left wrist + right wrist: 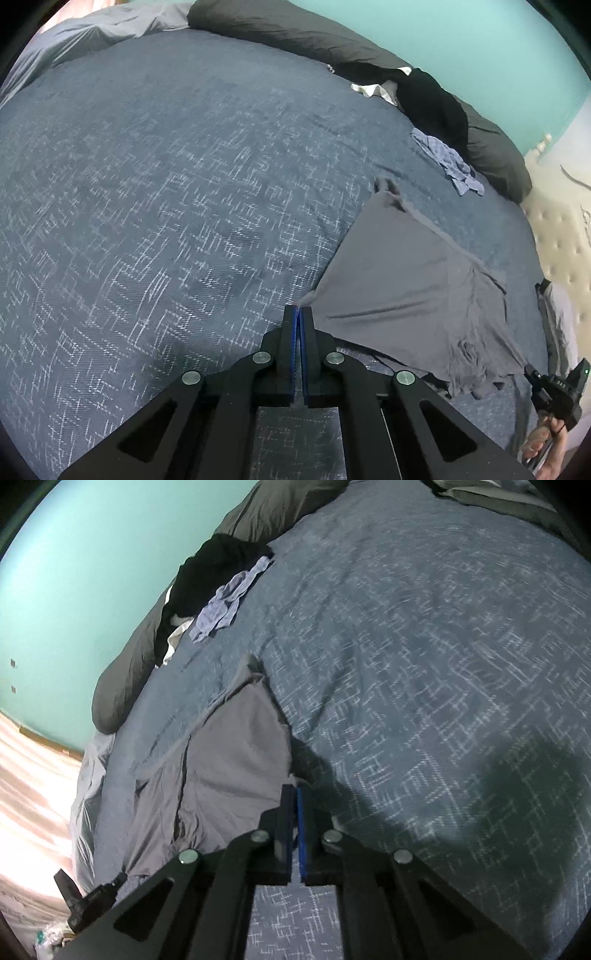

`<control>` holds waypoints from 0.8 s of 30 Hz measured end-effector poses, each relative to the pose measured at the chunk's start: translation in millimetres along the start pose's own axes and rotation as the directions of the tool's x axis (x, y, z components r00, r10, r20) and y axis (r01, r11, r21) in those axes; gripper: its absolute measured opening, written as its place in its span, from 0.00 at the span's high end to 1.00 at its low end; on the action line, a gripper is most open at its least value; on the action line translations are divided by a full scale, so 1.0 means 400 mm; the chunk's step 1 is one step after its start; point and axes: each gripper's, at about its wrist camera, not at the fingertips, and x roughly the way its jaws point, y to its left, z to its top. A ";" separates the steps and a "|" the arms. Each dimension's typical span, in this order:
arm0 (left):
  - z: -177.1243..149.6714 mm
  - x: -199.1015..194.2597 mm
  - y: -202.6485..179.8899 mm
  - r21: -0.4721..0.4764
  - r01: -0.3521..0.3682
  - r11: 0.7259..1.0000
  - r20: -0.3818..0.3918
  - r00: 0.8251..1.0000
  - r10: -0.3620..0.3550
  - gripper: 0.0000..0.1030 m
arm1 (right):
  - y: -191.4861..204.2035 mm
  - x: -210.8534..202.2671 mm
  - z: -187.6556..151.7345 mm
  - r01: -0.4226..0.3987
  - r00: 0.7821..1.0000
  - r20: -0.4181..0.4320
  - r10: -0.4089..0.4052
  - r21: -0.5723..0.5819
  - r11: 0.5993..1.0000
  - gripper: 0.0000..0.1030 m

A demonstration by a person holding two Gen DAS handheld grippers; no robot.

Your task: Fold clothes

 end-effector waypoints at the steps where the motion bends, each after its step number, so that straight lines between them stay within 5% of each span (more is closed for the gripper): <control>1: 0.002 -0.002 0.001 -0.002 0.001 1.000 0.001 1.000 -0.001 0.99 | -0.004 -0.007 0.001 -0.003 1.000 0.004 0.003 0.006 1.000 0.98; 8: 0.003 -0.005 -0.007 0.007 -0.002 1.000 -0.003 1.000 0.002 0.99 | -0.005 -0.033 0.013 -0.046 0.998 0.037 0.044 0.032 0.998 0.98; 18: -0.013 0.024 0.009 -0.034 -0.013 0.999 -0.058 0.998 0.011 0.97 | -0.035 0.029 0.002 -0.035 0.999 -0.032 0.038 0.078 0.996 0.98; 24: -0.033 0.032 -0.050 -0.032 0.095 0.995 -0.105 0.990 -0.098 0.95 | -0.028 0.022 0.001 -0.022 0.999 -0.022 0.023 0.053 0.998 0.97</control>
